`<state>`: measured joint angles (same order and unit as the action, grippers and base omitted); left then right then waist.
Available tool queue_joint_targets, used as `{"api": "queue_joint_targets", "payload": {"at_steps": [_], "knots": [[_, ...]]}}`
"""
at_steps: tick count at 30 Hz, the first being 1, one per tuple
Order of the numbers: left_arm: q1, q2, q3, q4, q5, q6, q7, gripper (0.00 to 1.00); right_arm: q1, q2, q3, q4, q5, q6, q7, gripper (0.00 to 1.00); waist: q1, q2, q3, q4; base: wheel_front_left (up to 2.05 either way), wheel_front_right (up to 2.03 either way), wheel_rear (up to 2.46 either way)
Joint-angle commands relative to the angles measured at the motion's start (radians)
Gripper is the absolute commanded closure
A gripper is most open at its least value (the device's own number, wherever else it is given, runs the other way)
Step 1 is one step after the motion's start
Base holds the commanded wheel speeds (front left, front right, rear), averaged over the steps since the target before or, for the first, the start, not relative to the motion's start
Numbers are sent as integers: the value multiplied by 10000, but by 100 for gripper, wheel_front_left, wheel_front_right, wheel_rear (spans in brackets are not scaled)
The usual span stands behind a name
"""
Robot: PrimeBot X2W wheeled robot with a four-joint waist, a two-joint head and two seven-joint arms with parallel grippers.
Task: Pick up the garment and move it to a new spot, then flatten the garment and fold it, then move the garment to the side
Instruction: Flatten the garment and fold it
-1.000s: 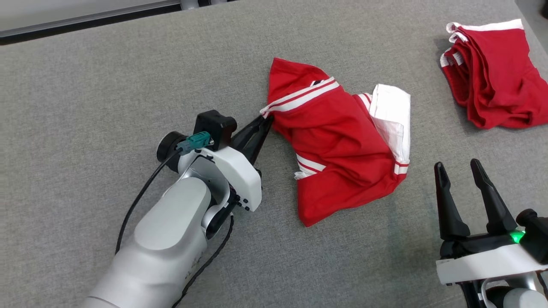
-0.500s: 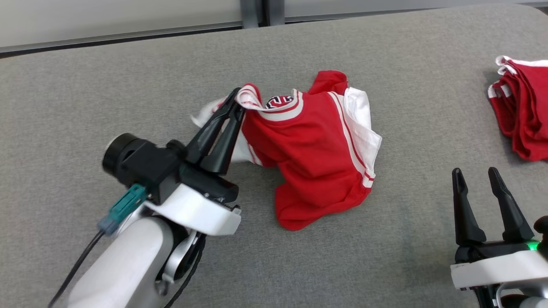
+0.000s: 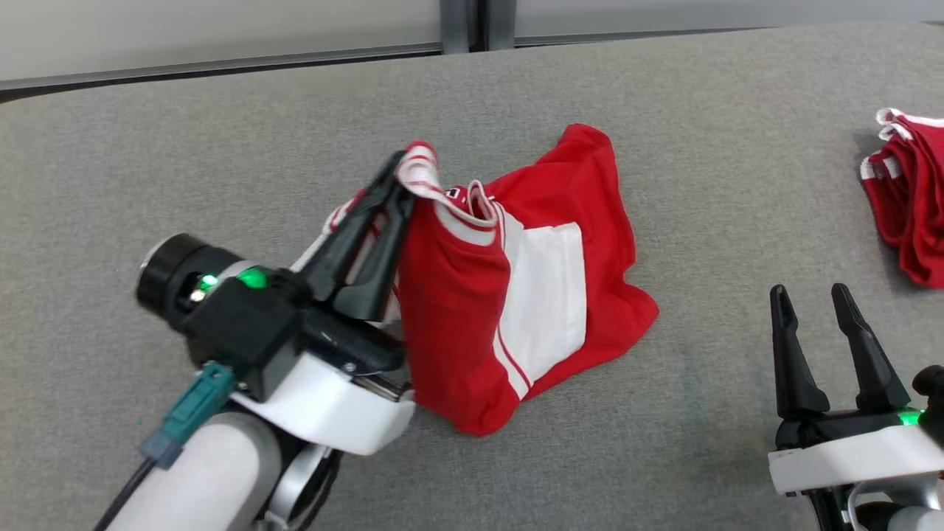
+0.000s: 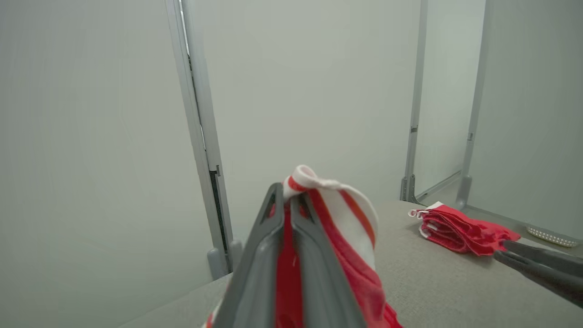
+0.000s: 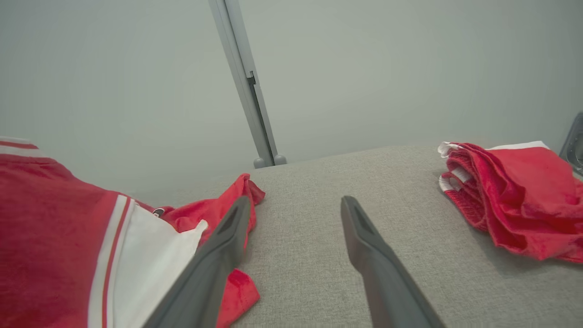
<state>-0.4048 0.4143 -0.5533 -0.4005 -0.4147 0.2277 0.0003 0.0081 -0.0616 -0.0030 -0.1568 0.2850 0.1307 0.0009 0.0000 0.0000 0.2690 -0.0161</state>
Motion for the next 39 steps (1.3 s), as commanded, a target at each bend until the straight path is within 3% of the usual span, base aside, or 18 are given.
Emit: {"api": "queue_joint_targets", "payload": {"at_steps": [1, 2, 3, 7, 14, 15, 16, 21, 27, 33, 36, 39], "knots": [[-424, -224, -263, 266, -11, -257, 27, 100, -81, -16, 13, 28, 44, 0, -22, 0, 0, 0, 179, -351, 0, 0, 0], [-613, -443, -496, 437, -74, -447, 0, 100, -81, -9, 12, 65, 73, 0, -26, 0, 0, 0, 240, -484, 0, 0, 0], [-1026, -876, -1114, 971, -34, -902, 28, 100, -98, 11, -1, 117, 140, 0, -121, 0, 0, 0, 333, -726, 0, 0, 0], [-1595, -1937, -2453, 2142, -106, -1796, -7, 100, -112, 44, 69, 290, 224, 0, -202, 0, 0, 0, 465, -1183, 0, 0, 0], [-1433, -2617, -3288, 4692, -656, -2616, -31, 100, -194, 84, 147, 534, 407, 0, -358, 0, 0, 0, 420, -1641, 0, 0, 0], [-1397, -2650, -3296, 4982, -735, -2659, -124, 40, -199, 88, 171, 561, 420, 0, -390, 0, 0, 0, 404, -1660, 0, 0, 0], [-1345, -2666, -3337, 5212, -779, -2731, -235, 0, -195, 93, 179, 584, 436, 0, -437, 0, 0, 0, 381, -1660, 0, 0, 0], [-1052, -2615, -3248, 5342, -1029, -2956, -1000, 0, -129, 97, 85, 578, 390, 0, -547, 0, 0, 0, 233, -1304, 0, 0, 0], [-544, -2099, -2523, 4665, -932, -2185, -1774, 0, -219, 74, 61, 417, 64, 0, -439, 0, 0, 0, 16, -842, 0, 0, 0], [322, -1243, -757, 4242, -1152, -574, -2302, 0, -220, -114, 87, 157, -286, 0, -233, 0, 0, 0, -184, -235, 0, 0, 0], [768, -849, 223, 4244, -1290, 2, -2499, 0, -134, -206, 84, 33, -402, 0, -89, 0, 0, 0, -327, 63, 0, 0, 0], [1332, -588, 1025, 4333, -1490, 305, -2585, 0, 6, -309, 102, -55, -512, 0, 63, 0, 0, 0, -523, 352, 0, 0, 0]]}}
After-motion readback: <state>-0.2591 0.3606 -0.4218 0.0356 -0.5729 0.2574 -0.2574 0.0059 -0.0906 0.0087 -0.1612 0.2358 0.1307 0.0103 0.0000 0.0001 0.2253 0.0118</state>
